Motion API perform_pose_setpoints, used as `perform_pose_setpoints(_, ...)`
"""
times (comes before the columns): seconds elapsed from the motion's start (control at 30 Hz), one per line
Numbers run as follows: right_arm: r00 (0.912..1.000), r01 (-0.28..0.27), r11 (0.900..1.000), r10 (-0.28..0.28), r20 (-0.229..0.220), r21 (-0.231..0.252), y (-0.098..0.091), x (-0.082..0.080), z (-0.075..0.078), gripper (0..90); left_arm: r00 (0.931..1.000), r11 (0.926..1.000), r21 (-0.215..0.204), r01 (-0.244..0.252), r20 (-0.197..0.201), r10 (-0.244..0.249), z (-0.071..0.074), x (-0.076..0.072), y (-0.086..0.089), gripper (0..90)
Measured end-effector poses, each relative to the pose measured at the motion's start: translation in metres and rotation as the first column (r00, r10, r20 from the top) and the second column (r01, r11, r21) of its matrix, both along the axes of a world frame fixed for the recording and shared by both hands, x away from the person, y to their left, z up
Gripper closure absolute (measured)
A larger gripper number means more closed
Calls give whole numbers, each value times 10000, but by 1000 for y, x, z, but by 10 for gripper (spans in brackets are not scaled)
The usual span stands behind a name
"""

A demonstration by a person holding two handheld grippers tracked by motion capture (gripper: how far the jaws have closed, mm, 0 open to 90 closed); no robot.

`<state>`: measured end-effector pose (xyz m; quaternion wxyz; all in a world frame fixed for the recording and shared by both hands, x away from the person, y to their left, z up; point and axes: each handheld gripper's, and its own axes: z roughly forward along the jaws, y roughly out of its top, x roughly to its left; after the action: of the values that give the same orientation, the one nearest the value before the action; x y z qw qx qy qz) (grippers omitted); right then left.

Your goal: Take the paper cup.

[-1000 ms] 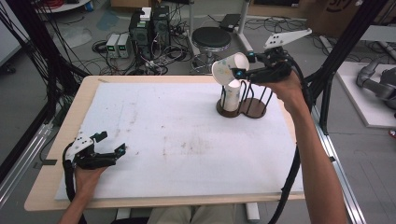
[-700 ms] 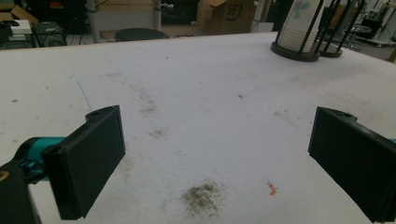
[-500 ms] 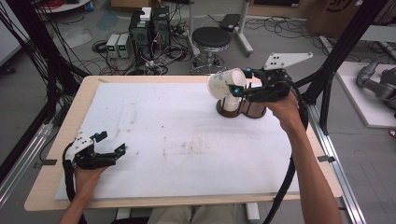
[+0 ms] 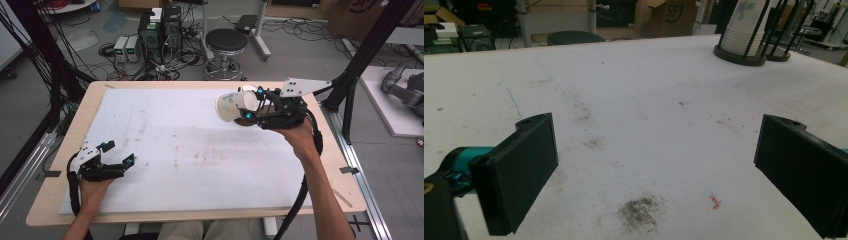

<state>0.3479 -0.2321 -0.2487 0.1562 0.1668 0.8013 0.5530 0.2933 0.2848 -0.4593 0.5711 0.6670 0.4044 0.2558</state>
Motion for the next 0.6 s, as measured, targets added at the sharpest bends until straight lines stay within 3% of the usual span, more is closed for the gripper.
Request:
perform_pose_setpoints(0.47, 9981, -591, 9972, 597, -127, 459, 11, -6, -34, 364, 10000, 9999, -134, 0, -57, 0, 0, 0, 1, 38)
perform_pose_setpoints(0.6, 9960, -865, 9930, 878, -132, 798, 18, -8, -44, 364, 10000, 9999, -144, 12, -52, -13, 0, 0, 1, 38)
